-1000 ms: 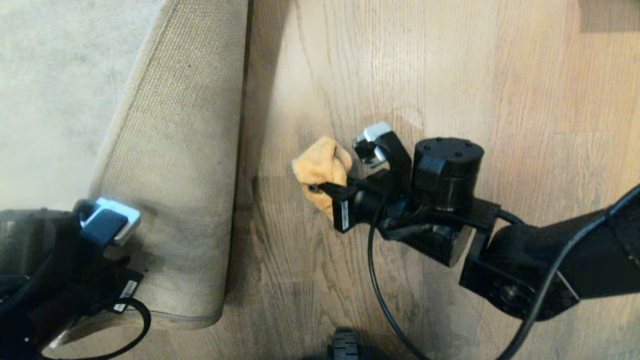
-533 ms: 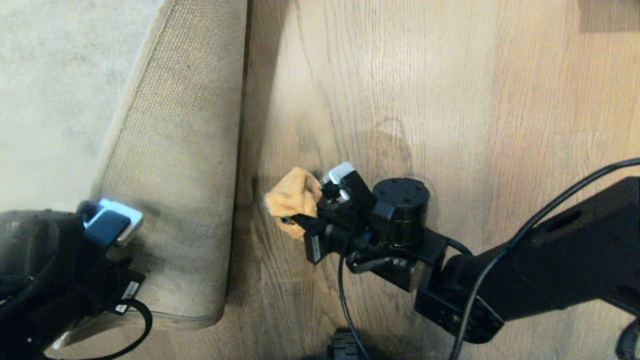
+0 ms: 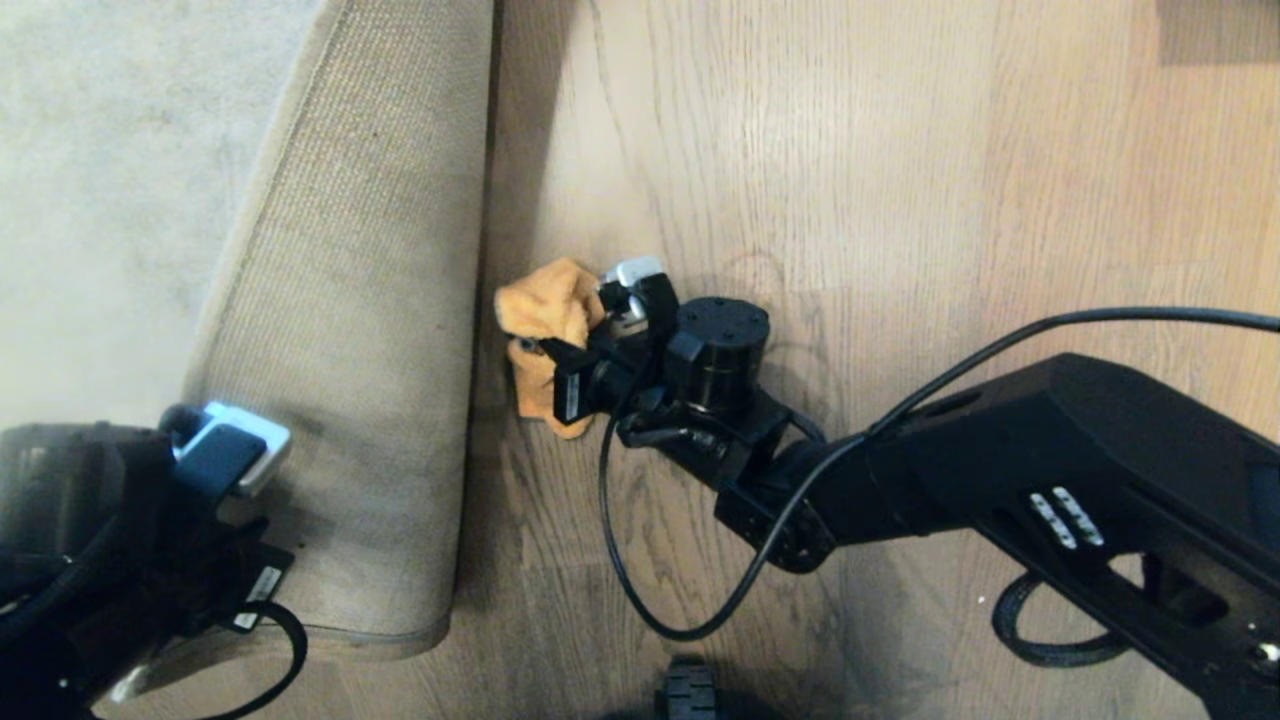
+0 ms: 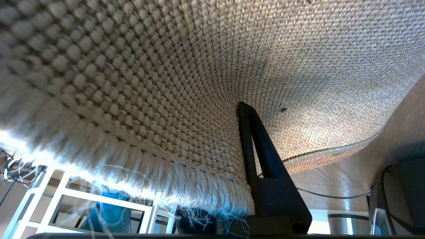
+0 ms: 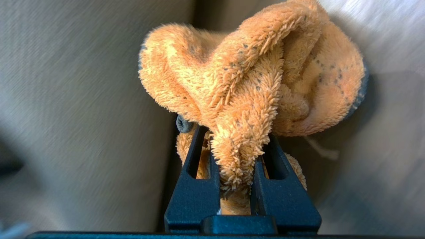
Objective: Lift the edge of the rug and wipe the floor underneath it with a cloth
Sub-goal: Wipe the floor under the carpet with a rag
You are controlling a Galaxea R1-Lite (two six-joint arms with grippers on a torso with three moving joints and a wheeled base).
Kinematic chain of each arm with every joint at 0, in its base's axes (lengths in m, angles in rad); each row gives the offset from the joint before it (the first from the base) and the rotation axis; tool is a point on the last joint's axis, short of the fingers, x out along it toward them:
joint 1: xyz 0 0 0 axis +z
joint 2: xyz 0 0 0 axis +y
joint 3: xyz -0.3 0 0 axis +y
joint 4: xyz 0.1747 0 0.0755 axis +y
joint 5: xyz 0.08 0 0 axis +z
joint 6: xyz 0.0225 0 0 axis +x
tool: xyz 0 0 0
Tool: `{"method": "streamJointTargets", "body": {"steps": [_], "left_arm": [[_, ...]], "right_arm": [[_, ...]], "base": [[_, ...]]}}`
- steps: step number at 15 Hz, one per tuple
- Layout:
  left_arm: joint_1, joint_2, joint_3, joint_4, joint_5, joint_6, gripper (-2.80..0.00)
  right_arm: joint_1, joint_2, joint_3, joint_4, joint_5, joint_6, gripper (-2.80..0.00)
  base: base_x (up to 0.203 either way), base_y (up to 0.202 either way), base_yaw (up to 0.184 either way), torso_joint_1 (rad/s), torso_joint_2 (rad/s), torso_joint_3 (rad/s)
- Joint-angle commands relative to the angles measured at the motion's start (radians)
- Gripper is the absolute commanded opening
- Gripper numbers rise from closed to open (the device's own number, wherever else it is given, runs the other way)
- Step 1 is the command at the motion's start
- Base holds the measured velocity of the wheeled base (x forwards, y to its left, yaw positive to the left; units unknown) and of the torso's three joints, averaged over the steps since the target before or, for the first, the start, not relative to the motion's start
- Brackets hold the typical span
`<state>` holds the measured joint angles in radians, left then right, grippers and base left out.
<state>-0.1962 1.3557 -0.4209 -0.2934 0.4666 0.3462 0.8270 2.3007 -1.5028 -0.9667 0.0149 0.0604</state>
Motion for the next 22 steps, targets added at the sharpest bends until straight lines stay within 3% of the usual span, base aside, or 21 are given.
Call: {"method": "streamJointTargets", "body": {"steps": [1,6,13,16,22], "left_arm": [[0.000,0.003,0.001,-0.001,0.003,0.002,-2.80],[0.000,0.003,0.005,-0.001,0.003,0.001,-2.80],[0.000,0.003,0.007,-0.001,0.003,0.002,-2.80],[0.000,0.003,0.007,-0.001,0.003,0.002,-2.80],[-0.002,0.002,0.007,-0.001,0.003,0.002,-2.80]], "right_arm": [[-0.039,0.037,-0.110,0.033,0.000,0.001,-2.80],[-0.145,-0.003,-0.301,0.166,-0.006,0.000,-2.80],[-0.182,-0.194,-0.286,0.263,-0.038,-0.001,-2.80],[-0.172,-0.299,-0.134,0.274,-0.039,-0.001,-2.80],[-0.116,-0.528,0.372,0.222,-0.033,0.001,-2.80]], "base": [[0.000,0.000,0.000,0.000,0.00,0.000],[0.000,0.000,0.000,0.000,0.00,0.000],[0.000,0.000,0.000,0.000,0.00,0.000],[0.000,0.000,0.000,0.000,0.00,0.000],[0.000,0.000,0.000,0.000,0.00,0.000]]}}
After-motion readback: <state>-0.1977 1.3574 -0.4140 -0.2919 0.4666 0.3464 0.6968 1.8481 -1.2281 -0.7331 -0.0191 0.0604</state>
